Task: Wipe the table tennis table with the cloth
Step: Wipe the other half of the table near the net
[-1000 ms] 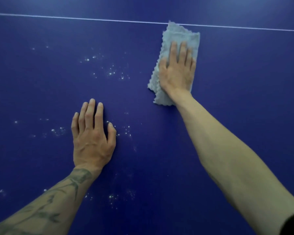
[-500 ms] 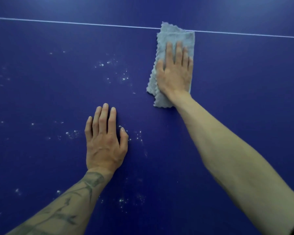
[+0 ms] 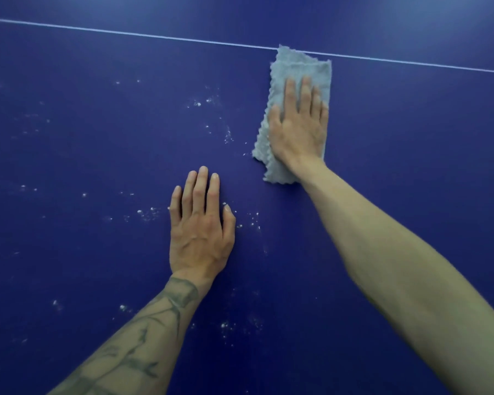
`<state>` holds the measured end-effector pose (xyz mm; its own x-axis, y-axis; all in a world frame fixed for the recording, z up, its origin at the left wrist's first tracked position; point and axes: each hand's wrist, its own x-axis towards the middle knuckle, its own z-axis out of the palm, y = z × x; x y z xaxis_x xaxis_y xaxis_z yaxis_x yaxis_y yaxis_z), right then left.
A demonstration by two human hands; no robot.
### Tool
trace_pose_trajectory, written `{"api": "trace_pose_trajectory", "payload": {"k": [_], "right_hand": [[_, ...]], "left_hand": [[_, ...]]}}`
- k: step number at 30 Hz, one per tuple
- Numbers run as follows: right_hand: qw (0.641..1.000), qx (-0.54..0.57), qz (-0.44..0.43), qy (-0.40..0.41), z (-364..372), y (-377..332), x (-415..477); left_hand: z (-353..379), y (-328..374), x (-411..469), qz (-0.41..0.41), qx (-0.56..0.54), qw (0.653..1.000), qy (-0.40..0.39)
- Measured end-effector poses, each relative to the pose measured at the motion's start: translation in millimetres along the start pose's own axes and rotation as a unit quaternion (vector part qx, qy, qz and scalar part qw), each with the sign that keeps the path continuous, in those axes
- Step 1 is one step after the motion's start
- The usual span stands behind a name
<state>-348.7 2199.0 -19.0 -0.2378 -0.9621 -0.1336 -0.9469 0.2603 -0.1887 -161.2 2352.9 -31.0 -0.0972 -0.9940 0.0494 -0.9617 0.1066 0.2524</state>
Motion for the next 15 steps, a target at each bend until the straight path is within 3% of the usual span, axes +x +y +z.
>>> {"api": "trace_pose_trajectory", "payload": {"k": [2,5,7,9,12,15], "right_hand": [[1.0,0.003,-0.001,-0.003,7.0,-34.3,2.9],[0.995,-0.008,-0.102,-0.021,15.4,-74.7,-20.4],[0.982,-0.021,-0.186,-0.034,18.2,-76.7,-46.9],[0.976,-0.025,-0.214,-0.039,17.7,-54.7,-60.8],[0.991,-0.023,-0.128,-0.037,11.6,-24.9,-46.4],[0.999,-0.002,-0.032,-0.011,9.6,-43.0,-14.0]], "left_hand": [[-2.7,-5.7,-1.9,0.01,-0.03,0.999,0.008],[-12.1,-31.2,-7.7,0.0,-0.02,1.0,0.018],[-18.6,-50.8,-10.7,-0.036,-0.004,0.999,0.015],[-21.7,-62.1,-12.8,-0.055,0.003,0.998,0.001],[-18.9,-67.3,-15.4,-0.047,0.012,0.999,-0.007],[-16.3,-68.9,-16.1,-0.047,0.014,0.999,-0.007]]}}
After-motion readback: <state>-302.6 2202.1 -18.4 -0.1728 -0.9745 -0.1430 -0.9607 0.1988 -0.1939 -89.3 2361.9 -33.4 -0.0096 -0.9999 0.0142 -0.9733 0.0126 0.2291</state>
